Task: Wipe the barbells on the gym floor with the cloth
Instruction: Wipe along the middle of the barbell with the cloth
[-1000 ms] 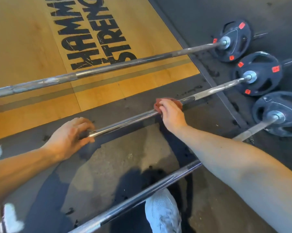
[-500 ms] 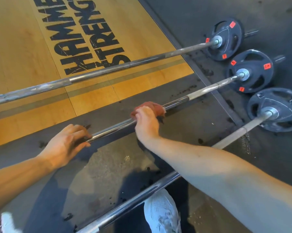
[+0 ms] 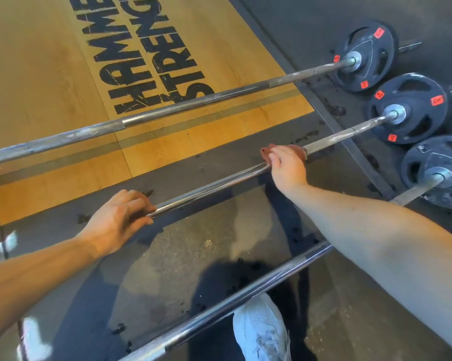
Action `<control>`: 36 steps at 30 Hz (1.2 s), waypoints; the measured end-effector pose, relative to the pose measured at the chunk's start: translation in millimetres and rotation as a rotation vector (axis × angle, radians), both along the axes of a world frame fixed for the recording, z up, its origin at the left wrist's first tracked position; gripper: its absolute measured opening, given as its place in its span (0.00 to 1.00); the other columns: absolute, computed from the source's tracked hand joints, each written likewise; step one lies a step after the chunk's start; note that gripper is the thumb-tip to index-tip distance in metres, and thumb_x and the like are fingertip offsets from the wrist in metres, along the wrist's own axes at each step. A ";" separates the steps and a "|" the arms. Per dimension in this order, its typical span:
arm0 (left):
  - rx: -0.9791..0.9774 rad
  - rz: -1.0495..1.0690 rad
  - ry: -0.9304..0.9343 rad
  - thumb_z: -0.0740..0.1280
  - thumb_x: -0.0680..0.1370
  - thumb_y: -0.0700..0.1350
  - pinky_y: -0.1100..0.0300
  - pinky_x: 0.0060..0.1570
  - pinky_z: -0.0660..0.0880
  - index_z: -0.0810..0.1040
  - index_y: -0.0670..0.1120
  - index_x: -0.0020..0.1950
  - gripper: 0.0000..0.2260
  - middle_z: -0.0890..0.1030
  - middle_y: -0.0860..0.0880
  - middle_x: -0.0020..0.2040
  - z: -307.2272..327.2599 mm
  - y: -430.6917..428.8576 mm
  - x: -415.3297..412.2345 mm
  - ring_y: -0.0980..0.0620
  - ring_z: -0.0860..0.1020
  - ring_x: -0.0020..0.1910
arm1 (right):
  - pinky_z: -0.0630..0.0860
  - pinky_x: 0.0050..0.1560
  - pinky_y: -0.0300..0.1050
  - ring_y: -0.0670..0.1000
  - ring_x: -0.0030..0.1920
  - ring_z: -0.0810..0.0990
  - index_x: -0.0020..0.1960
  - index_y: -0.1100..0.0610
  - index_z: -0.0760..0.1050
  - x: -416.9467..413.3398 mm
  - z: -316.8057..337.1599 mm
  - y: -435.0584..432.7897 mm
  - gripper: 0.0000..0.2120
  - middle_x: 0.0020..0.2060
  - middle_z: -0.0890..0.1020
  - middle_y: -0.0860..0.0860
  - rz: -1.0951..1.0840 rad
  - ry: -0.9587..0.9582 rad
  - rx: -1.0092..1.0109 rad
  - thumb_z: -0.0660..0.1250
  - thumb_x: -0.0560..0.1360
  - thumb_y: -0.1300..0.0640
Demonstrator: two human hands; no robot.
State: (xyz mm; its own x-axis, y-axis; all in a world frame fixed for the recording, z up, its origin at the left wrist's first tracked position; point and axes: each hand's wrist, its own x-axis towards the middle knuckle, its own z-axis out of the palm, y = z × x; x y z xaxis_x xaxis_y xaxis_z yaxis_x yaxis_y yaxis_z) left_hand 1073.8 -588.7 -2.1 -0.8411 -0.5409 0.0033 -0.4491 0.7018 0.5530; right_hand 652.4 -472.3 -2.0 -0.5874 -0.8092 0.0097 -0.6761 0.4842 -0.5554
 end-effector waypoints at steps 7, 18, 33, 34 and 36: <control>0.005 0.084 -0.015 0.76 0.76 0.47 0.47 0.54 0.80 0.85 0.47 0.57 0.12 0.80 0.50 0.54 12.9 6.4 10.4 0.48 0.78 0.53 | 0.59 0.76 0.44 0.53 0.74 0.70 0.66 0.60 0.80 102.9 -2.8 -6.9 0.15 0.68 0.78 0.54 0.049 -0.009 0.001 0.59 0.85 0.59; 0.058 0.293 -0.112 0.78 0.73 0.51 0.54 0.50 0.78 0.82 0.48 0.53 0.13 0.78 0.51 0.49 14.9 7.9 60.9 0.52 0.77 0.48 | 0.57 0.78 0.41 0.56 0.74 0.70 0.66 0.61 0.81 275.9 -8.0 -15.2 0.15 0.71 0.75 0.59 0.646 -0.257 -0.075 0.67 0.80 0.67; 0.085 0.394 -0.140 0.73 0.74 0.61 0.50 0.48 0.79 0.74 0.50 0.57 0.20 0.78 0.54 0.53 3.4 24.7 43.1 0.50 0.79 0.48 | 0.55 0.74 0.30 0.46 0.74 0.66 0.69 0.59 0.78 152.0 -0.7 21.8 0.16 0.72 0.74 0.53 0.279 -0.028 -0.089 0.63 0.83 0.65; 0.076 0.374 -0.143 0.72 0.75 0.61 0.50 0.49 0.79 0.75 0.50 0.59 0.20 0.79 0.53 0.54 3.0 24.3 42.9 0.50 0.80 0.49 | 0.53 0.75 0.30 0.47 0.75 0.65 0.71 0.58 0.76 159.5 -2.7 22.8 0.17 0.73 0.73 0.52 0.319 -0.027 -0.078 0.64 0.83 0.64; 0.073 0.347 -0.133 0.70 0.76 0.62 0.48 0.51 0.80 0.76 0.51 0.61 0.21 0.80 0.53 0.56 1.8 23.6 42.8 0.49 0.81 0.49 | 0.51 0.75 0.30 0.47 0.77 0.63 0.74 0.56 0.74 173.4 -4.4 20.8 0.20 0.75 0.70 0.50 0.372 -0.039 -0.054 0.65 0.83 0.62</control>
State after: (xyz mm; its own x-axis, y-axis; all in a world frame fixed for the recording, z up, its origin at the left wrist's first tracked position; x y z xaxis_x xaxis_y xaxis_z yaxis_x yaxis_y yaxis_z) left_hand 1116.6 -565.1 -0.2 -0.5978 -0.7887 -0.1431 -0.7249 0.4557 0.5166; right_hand 825.8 -451.5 -6.4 -0.2541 -0.9663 0.0415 -0.7779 0.1786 -0.6025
